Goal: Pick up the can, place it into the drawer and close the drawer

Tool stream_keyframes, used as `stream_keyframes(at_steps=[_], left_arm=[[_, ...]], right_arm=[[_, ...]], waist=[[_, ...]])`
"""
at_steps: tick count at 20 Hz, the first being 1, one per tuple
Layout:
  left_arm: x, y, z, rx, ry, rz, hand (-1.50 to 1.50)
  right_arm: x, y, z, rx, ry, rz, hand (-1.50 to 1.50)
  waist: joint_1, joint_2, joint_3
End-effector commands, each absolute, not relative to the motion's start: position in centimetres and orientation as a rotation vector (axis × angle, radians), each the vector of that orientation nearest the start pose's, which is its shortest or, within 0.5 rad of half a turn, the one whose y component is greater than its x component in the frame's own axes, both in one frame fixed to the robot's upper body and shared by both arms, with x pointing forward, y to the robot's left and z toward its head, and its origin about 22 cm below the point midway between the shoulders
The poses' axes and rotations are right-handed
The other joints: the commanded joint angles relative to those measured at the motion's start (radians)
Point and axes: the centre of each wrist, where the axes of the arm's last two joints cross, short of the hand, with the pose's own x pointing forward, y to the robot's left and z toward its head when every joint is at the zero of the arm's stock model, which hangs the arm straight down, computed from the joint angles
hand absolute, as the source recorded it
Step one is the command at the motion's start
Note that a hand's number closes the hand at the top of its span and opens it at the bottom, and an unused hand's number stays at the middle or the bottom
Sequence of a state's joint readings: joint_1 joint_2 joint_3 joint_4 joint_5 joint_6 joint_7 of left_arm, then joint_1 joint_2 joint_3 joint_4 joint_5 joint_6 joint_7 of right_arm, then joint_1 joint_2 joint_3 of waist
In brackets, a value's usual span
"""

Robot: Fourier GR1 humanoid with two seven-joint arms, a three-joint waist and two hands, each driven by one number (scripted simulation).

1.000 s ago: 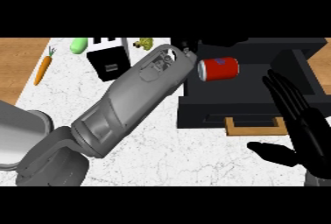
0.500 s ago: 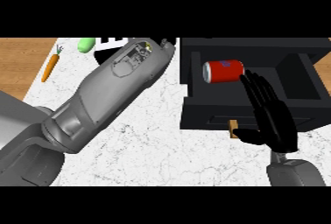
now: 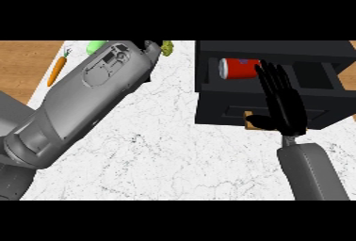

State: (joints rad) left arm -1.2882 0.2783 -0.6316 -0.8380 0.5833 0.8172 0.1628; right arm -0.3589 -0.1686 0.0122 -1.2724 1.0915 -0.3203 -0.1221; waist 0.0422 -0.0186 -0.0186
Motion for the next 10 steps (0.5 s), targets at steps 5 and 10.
stream_keyframes(at_steps=[5,10], left_arm=[[40.8,8.5,22.8,0.235,-1.74,-0.055,-1.5],[40.3,11.1,21.8,0.233,-1.739,-0.036,-1.5]], right_arm=[[35.3,-22.1,-0.3,-1.193,-1.617,0.959,-1.5],[37.6,-22.3,0.0,-1.277,-1.655,0.899,-1.5]], waist=[[0.015,0.018,0.019],[0.026,0.027,0.02]])
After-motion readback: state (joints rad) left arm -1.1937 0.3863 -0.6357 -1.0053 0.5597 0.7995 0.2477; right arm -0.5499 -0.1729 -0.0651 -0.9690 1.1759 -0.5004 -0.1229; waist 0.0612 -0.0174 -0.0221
